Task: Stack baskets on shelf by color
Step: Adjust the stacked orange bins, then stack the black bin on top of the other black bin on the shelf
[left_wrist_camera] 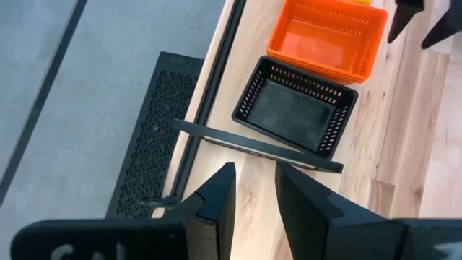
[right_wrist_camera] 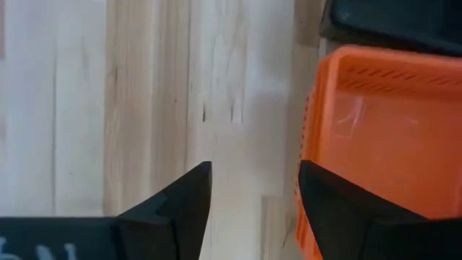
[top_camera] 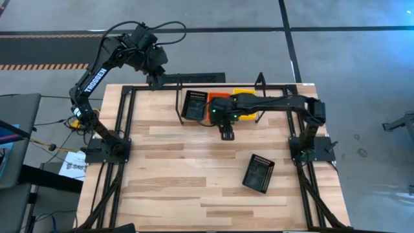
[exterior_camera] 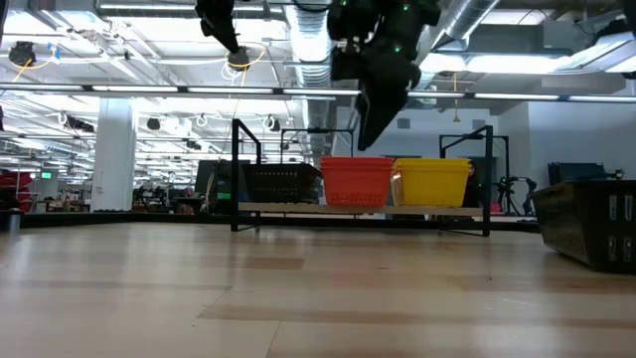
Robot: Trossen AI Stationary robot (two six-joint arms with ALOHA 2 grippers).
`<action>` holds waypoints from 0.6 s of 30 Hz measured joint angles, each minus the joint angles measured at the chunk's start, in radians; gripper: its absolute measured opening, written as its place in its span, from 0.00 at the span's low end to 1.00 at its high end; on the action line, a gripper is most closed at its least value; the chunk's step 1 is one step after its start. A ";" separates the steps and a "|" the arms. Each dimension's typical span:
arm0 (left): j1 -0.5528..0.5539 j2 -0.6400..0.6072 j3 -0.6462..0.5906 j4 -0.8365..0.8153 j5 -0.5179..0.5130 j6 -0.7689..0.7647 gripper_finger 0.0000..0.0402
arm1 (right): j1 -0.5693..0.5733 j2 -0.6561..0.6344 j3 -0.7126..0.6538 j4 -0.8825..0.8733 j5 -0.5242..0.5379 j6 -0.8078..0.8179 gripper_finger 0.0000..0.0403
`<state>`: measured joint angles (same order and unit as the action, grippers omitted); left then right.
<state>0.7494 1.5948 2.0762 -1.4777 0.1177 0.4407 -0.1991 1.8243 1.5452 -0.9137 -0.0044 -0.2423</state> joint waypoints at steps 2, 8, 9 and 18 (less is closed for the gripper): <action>0.000 0.000 0.000 0.000 0.000 0.001 0.22 | -0.005 0.020 0.000 0.001 0.000 -0.003 0.56; 0.000 0.000 0.000 0.001 0.000 0.002 0.22 | -0.034 0.041 0.002 0.005 0.016 -0.047 0.55; 0.000 0.000 0.000 0.001 0.000 0.003 0.22 | -0.035 0.041 0.001 0.001 0.021 -0.043 0.55; 0.000 0.000 0.000 0.003 -0.001 0.007 0.22 | -0.010 0.033 0.118 -0.040 0.029 -0.070 0.54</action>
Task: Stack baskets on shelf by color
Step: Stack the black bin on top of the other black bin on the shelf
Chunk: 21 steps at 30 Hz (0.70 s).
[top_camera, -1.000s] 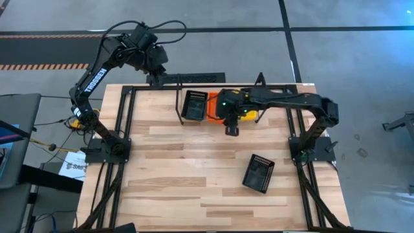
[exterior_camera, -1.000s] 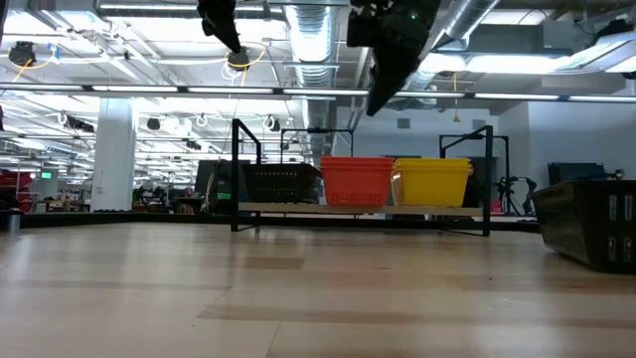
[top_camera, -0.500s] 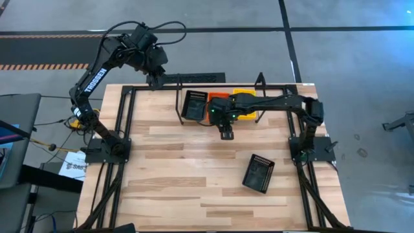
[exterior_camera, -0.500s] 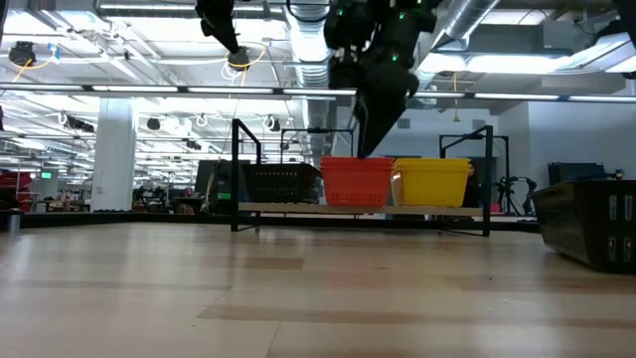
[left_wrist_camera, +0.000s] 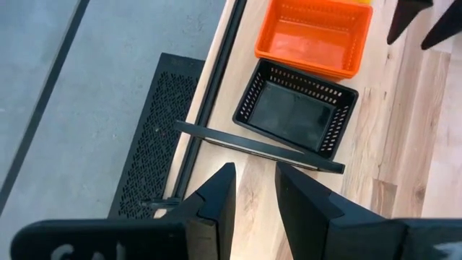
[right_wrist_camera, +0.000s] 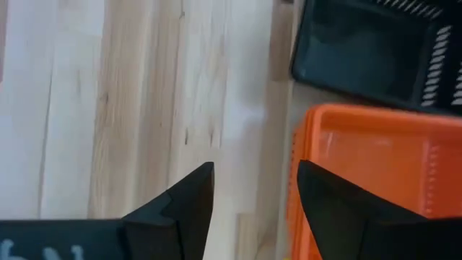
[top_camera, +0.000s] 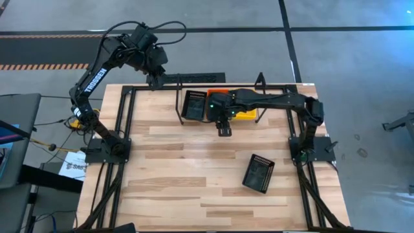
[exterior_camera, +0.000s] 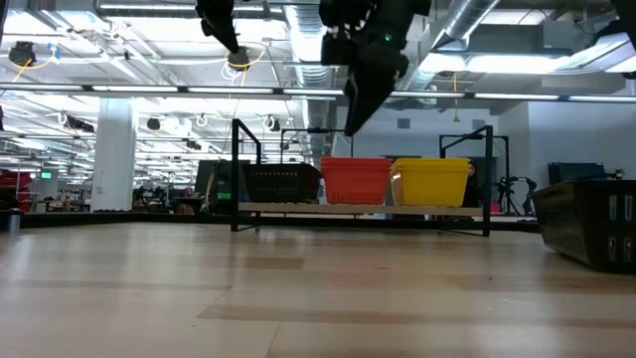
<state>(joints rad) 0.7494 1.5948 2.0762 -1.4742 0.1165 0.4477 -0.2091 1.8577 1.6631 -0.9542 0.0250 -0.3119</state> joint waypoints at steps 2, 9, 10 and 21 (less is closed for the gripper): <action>0.000 0.000 0.000 0.000 0.000 0.000 0.22 | -0.005 0.000 0.005 0.004 0.000 -0.011 0.54; 0.000 0.000 0.000 0.000 0.000 -0.001 0.22 | -0.048 0.015 0.002 -0.010 0.002 0.000 0.54; 0.000 0.000 0.000 0.000 0.000 -0.001 0.22 | -0.048 0.013 0.003 0.003 0.002 0.005 0.54; 0.000 0.000 0.000 -0.001 0.000 -0.007 0.22 | -0.034 0.013 0.004 -0.006 0.001 0.027 0.42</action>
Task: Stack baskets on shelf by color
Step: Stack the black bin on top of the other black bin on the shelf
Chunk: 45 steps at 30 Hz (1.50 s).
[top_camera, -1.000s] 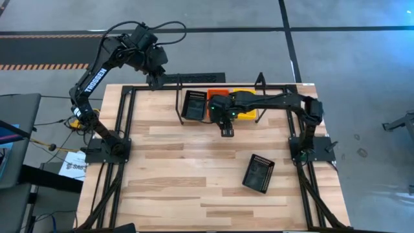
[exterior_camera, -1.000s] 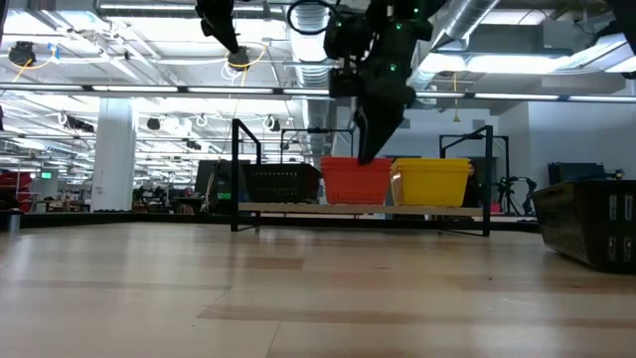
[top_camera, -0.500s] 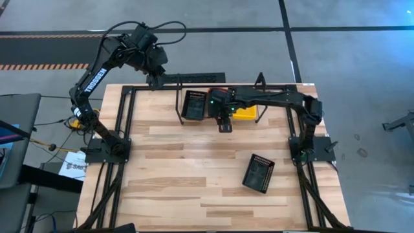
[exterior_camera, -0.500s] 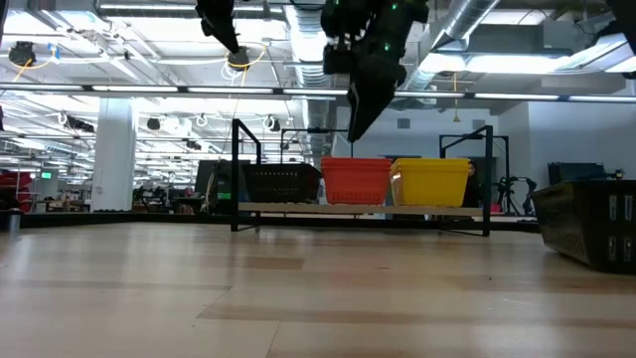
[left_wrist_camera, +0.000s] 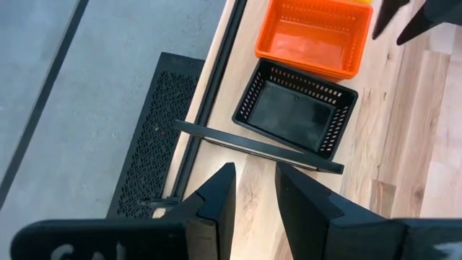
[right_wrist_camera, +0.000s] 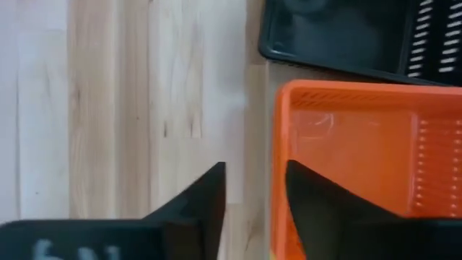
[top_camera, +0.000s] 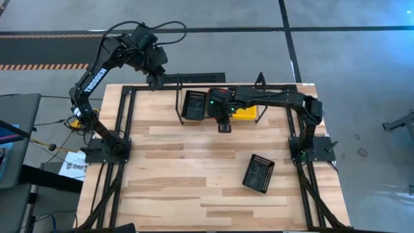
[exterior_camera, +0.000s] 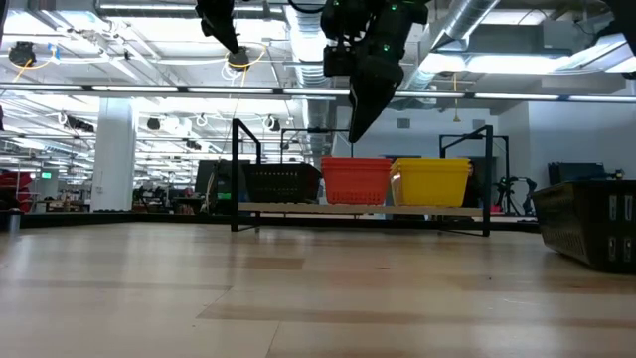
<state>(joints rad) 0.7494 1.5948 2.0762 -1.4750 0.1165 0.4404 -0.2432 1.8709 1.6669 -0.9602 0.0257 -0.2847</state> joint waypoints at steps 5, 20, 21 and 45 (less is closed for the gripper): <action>0.000 0.000 0.000 0.000 0.000 0.000 0.22 | 0.028 0.000 0.000 -0.023 -0.005 0.006 0.15; 0.000 0.000 0.000 -0.001 0.000 -0.005 0.22 | 0.067 0.000 0.000 -0.304 -0.024 0.167 0.01; 0.000 0.000 0.000 -0.001 0.000 -0.003 0.22 | 0.074 0.000 0.000 -0.348 -0.023 0.186 0.01; 0.000 0.000 0.000 0.023 0.000 0.036 0.22 | 0.424 -0.639 -0.420 -0.401 0.087 1.144 0.02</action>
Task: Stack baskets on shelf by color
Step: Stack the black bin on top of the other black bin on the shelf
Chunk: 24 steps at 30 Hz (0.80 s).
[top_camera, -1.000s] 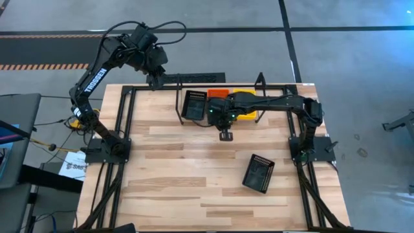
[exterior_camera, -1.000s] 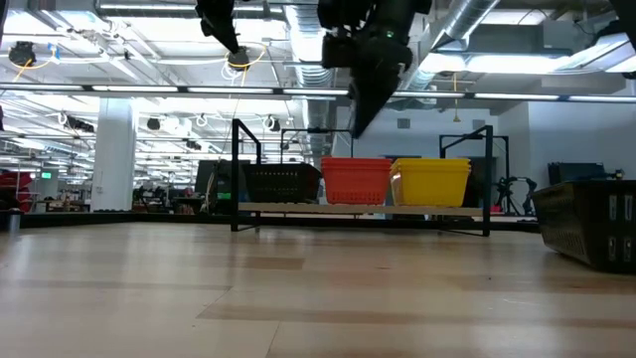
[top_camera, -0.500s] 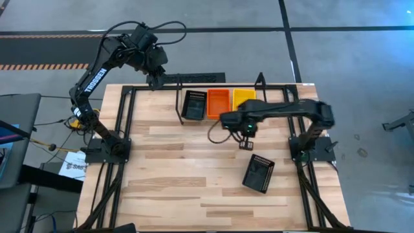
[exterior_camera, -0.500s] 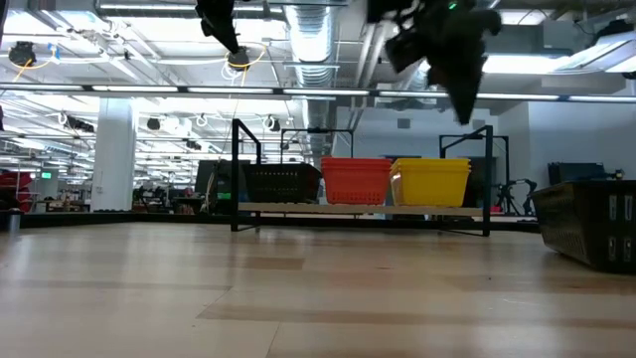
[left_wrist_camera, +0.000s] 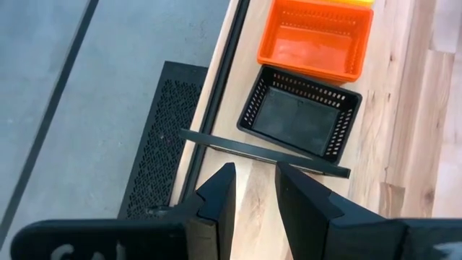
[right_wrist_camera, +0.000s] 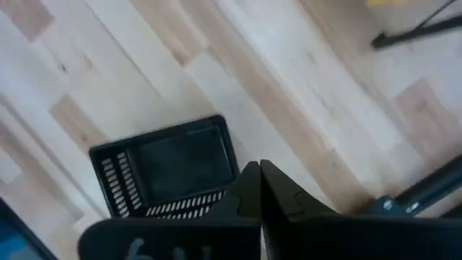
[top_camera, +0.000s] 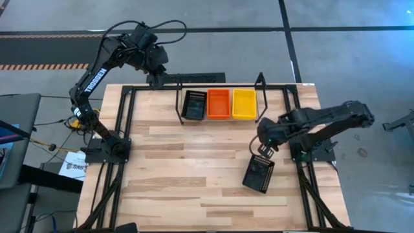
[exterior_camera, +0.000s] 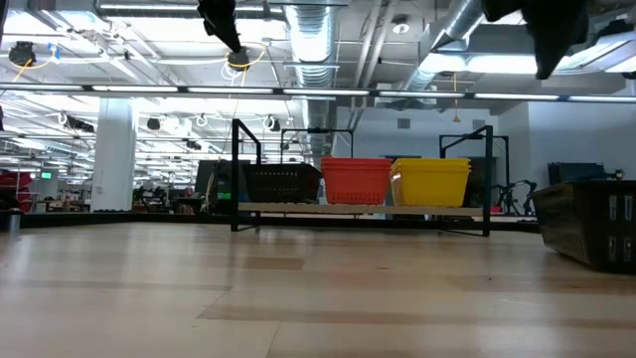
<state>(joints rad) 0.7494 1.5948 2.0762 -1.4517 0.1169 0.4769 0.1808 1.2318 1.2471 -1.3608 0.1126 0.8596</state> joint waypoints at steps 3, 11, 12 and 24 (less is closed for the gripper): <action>-0.001 0.000 0.000 0.002 0.000 -0.019 0.22 | 0.018 -0.012 -0.054 0.014 -0.003 0.048 0.07; -0.001 0.000 0.000 0.002 0.003 -0.030 0.22 | 0.017 0.040 -0.172 0.139 -0.073 0.038 0.20; -0.001 0.000 0.000 0.002 0.003 -0.035 0.22 | 0.017 0.050 -0.181 0.159 -0.081 0.018 0.21; -0.001 0.000 0.000 0.002 0.005 -0.067 0.22 | 0.016 0.226 -0.189 0.203 -0.145 -0.188 0.40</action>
<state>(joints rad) 0.7483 1.5951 2.0762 -1.4494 0.1220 0.4095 0.1970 1.4581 1.0580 -1.1579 -0.0326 0.6718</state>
